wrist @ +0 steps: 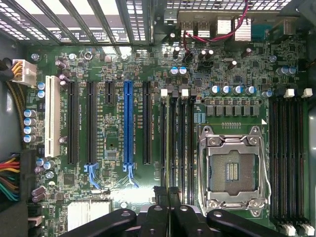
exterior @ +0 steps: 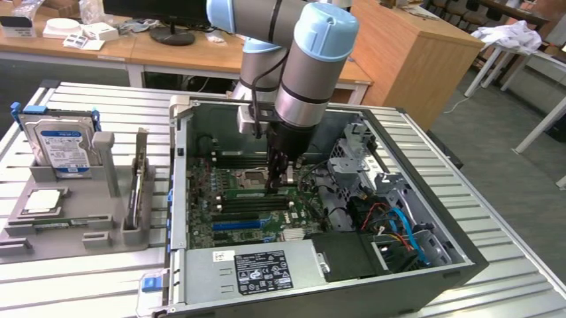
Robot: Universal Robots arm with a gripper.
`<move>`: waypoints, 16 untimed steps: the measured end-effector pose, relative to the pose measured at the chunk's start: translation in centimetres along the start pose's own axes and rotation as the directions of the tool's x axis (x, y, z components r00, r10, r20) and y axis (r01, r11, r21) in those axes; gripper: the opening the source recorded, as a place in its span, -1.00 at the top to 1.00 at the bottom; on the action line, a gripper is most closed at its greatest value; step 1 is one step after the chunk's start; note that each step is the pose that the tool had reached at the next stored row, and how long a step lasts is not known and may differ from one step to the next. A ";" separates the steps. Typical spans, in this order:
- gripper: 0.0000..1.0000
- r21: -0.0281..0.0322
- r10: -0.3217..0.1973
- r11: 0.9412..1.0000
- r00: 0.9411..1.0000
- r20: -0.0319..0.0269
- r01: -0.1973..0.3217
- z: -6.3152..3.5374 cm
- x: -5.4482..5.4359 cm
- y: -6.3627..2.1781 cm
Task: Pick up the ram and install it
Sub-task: 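Insert the ram into the slot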
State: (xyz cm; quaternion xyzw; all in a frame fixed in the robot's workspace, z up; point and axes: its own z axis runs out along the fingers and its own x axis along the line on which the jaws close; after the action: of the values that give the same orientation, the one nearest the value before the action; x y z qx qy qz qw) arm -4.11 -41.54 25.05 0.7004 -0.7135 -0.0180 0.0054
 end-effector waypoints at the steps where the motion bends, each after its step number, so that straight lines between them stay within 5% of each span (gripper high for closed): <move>1: 0.76 0.000 0.000 1.000 1.000 0.000 0.000 0.01 0.0 0.00; 16: 0.76 0.000 0.000 1.000 1.000 0.000 0.000 0.20 0.0 0.03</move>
State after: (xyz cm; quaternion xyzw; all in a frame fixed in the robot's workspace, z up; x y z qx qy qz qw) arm -4.14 -41.51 24.85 0.7004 -0.7135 -0.0180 0.0054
